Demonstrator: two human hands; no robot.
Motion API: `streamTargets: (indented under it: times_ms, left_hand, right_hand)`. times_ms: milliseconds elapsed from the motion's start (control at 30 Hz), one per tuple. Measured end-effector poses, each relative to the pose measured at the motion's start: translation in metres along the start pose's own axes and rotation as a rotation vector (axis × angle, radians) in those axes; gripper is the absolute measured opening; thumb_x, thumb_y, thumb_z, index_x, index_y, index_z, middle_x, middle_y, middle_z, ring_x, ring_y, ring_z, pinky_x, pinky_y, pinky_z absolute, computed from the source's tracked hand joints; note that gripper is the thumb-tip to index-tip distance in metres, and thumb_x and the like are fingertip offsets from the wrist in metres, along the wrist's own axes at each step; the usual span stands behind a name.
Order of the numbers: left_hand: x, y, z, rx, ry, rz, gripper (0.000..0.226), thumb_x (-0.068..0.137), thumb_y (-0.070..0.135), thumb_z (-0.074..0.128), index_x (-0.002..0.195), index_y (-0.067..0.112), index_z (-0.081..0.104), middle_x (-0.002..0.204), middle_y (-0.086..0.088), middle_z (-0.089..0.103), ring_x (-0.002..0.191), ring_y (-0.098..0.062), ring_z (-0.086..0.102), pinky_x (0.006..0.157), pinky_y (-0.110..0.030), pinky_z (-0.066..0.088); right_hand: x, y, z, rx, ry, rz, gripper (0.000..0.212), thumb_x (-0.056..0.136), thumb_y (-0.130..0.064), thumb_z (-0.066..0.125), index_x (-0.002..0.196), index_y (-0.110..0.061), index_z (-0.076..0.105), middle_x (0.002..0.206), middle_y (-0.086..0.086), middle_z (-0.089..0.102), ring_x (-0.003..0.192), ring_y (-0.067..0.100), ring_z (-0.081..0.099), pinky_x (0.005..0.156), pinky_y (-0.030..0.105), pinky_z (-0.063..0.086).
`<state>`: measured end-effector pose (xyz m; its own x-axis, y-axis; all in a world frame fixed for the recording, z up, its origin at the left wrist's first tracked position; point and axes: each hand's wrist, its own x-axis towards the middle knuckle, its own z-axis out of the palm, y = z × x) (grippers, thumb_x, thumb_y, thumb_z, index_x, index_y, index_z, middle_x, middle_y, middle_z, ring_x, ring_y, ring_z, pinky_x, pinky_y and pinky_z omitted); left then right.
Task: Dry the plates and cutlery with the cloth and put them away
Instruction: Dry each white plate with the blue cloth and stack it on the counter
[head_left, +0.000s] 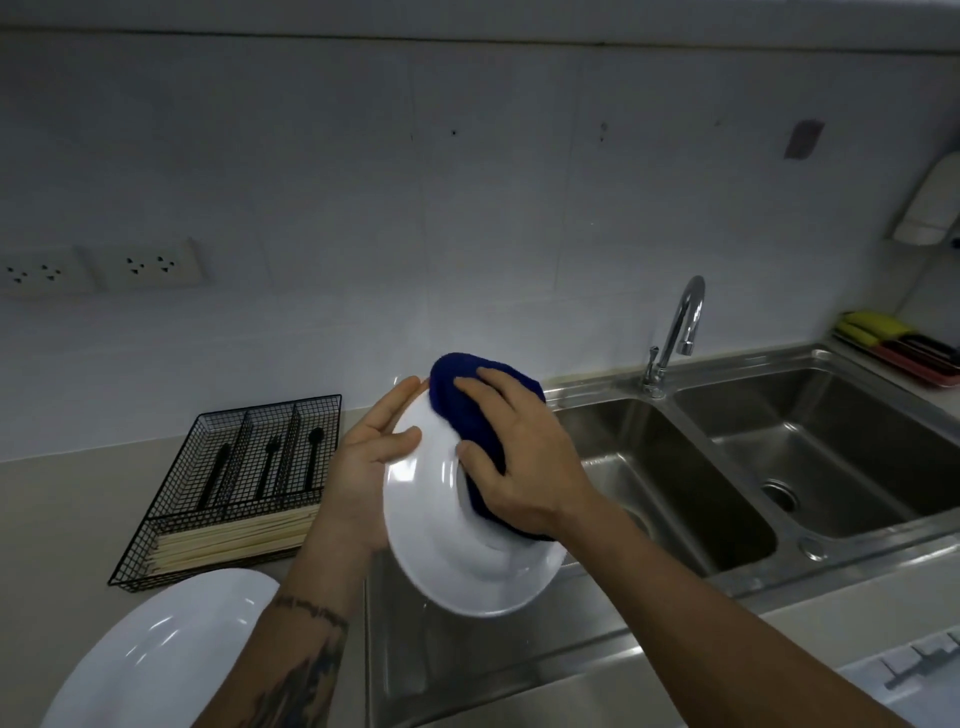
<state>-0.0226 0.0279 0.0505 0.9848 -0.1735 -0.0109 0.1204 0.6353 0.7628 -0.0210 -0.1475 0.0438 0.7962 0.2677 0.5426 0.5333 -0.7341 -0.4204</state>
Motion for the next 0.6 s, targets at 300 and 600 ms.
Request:
streamTargets:
  times_ms: [300,600]
  left_hand:
    - [-0.013,-0.015,-0.011,-0.079,0.183,0.110,0.057,0.077,-0.005,0.055,0.128,0.018,0.059,0.126,0.004,0.067,0.105,-0.021,0.069,0.080,-0.038,0.060]
    - [0.009,0.011,-0.017,0.505,0.152,0.046,0.049,0.091,-0.013,0.052,0.135,0.009,0.055,0.124,-0.001,0.068,0.108,-0.011,0.067,0.091,-0.027,0.054]
  right_hand:
    - [-0.029,0.041,0.012,0.754,0.070,0.607,0.056,0.076,-0.050,0.064,0.130,-0.049,0.050,0.133,-0.010,0.053,0.115,0.012,0.057,0.092,0.034,0.050]
    - [-0.009,0.047,-0.031,0.513,-0.178,0.333,0.056,0.070,-0.043,0.068,0.124,-0.040,0.056,0.129,-0.008,0.055,0.117,0.012,0.053,0.103,0.042,0.043]
